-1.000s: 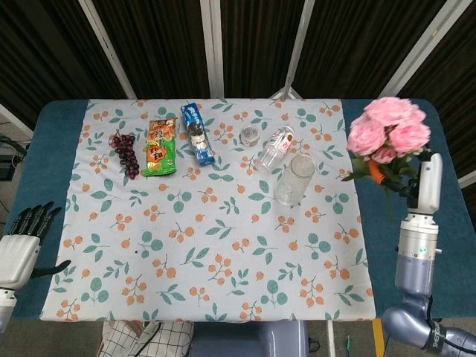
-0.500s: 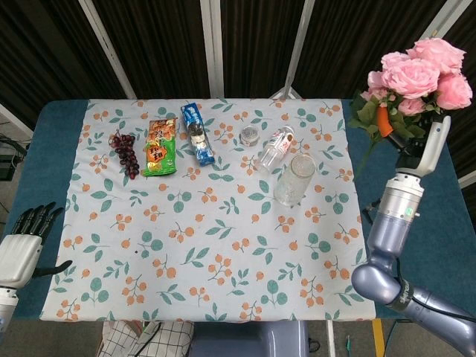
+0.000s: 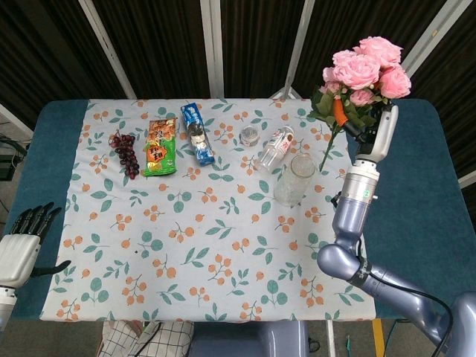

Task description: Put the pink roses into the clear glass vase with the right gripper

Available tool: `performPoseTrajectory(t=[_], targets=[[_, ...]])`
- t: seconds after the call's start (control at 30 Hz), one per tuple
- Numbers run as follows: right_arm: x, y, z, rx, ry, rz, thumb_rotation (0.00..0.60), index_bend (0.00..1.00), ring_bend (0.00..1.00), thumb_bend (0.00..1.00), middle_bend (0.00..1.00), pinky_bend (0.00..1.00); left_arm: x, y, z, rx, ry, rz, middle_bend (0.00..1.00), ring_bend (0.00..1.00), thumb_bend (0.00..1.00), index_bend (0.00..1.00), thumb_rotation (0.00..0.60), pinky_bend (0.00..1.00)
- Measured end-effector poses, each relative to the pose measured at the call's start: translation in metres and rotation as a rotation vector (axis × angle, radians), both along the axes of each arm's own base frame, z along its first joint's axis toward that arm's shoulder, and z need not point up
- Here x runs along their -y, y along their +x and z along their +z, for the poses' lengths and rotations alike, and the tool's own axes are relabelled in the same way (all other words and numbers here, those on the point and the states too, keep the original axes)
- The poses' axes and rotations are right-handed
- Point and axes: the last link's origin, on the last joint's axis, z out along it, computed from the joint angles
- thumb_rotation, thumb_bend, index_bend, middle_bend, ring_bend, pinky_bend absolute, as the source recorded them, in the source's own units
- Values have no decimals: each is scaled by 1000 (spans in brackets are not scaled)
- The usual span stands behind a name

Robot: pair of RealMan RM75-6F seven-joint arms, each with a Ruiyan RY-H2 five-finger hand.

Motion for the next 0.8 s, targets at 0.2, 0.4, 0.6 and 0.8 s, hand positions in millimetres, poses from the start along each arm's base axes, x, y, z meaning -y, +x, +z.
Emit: performPoseTrajectory(t=[0.2, 0.4, 0.6, 0.8], targets=[[10, 0, -18, 4, 29, -13, 600, 428, 421, 307, 528, 225, -1, 0, 0, 1, -3, 5, 0, 0, 0, 0, 600, 0], [19, 4, -30, 8, 46, -14, 600, 428, 421, 308, 528, 225, -1, -1, 0, 3, -2, 12, 0, 0, 0, 0, 600, 0], [24, 5, -44, 16, 65, -19, 600, 428, 420, 307, 528, 225, -2, -1, -1, 5, -4, 16, 0, 0, 0, 0, 600, 0], [23, 3, -53, 19, 72, -20, 600, 424, 417, 308, 526, 224, -2, -1, -1, 7, -9, 18, 0, 0, 0, 0, 600, 0]])
